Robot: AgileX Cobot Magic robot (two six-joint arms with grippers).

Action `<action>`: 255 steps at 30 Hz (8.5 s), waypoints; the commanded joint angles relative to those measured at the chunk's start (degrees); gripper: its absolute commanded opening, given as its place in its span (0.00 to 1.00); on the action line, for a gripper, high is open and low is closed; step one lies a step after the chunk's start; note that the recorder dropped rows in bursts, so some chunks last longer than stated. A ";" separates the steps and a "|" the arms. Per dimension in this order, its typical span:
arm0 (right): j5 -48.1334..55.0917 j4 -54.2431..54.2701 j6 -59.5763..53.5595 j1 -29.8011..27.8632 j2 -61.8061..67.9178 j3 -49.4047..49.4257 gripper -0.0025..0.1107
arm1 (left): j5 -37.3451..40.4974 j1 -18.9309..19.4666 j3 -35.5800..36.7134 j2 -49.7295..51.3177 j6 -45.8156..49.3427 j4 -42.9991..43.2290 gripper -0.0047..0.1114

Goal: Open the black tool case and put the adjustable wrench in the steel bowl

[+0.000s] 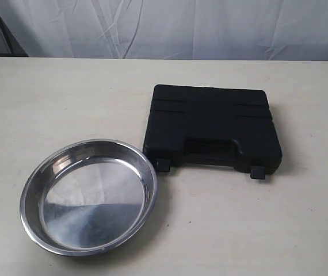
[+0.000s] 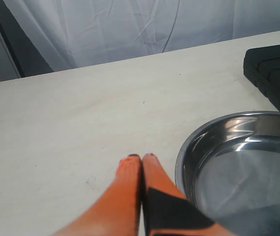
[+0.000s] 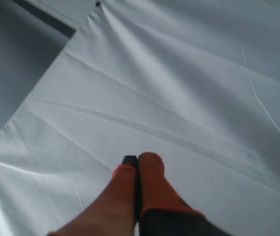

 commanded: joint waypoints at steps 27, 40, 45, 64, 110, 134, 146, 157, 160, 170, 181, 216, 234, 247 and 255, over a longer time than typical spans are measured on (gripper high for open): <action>14.67 -34.40 10.67 -0.24 2.84 -10.38 0.01 | -0.79 -0.27 0.09 -0.26 -0.21 -0.23 0.04; 72.61 -51.89 -16.67 3.82 64.96 -54.97 0.01 | -0.79 -3.07 0.09 -0.26 -0.21 -0.23 0.04; 88.09 -39.15 -25.94 12.80 83.92 -69.78 0.01 | -0.79 -3.21 0.09 -0.26 -0.21 -0.23 0.04; 84.28 -41.69 -38.45 35.71 105.17 -71.99 0.47 | -0.79 -3.21 0.09 -0.26 -0.21 -0.23 0.04; 79.47 -49.16 -31.88 35.71 103.37 -71.99 0.01 | -0.79 -3.21 0.09 -0.26 -0.21 -0.23 0.04; 81.20 -49.58 -28.75 35.71 107.38 -71.99 0.20 | -0.79 -3.21 0.09 -0.26 -0.21 -0.23 0.04; 78.12 -49.48 -28.75 35.71 114.84 -71.99 0.42 | -0.79 -3.21 0.09 -0.26 -0.21 -0.23 0.04; 79.25 -49.34 -28.75 35.71 114.23 -71.99 0.01 | -0.79 -3.21 0.09 -0.26 -0.21 -0.23 0.04; 79.42 -48.85 -28.75 35.71 112.84 -71.99 0.01 | -0.79 -3.21 0.09 -0.26 -0.21 -0.23 0.04; 81.55 -48.21 -28.75 35.71 107.45 -72.23 0.01 | -0.79 -3.21 0.09 -0.26 -0.21 -0.23 0.04; 81.47 -54.68 -26.46 35.71 95.77 -72.23 0.01 | -0.79 -3.21 0.09 -0.26 -0.21 -0.23 0.04; 76.86 -104.65 11.80 26.98 97.64 -72.23 0.01 | -0.79 -3.21 0.09 -0.26 -0.21 -0.23 0.04; 76.57 -99.05 12.18 20.77 97.64 -72.23 0.02 | -0.79 -3.21 0.09 -0.26 -0.21 -0.23 0.04; 80.51 -105.33 15.79 20.77 97.26 -72.23 0.46 | -0.79 -3.21 0.09 -0.26 -0.21 -0.23 0.04; 81.34 -106.54 15.96 20.77 97.01 -72.23 0.46 | -0.79 -3.21 0.09 -0.26 -0.21 -0.23 0.04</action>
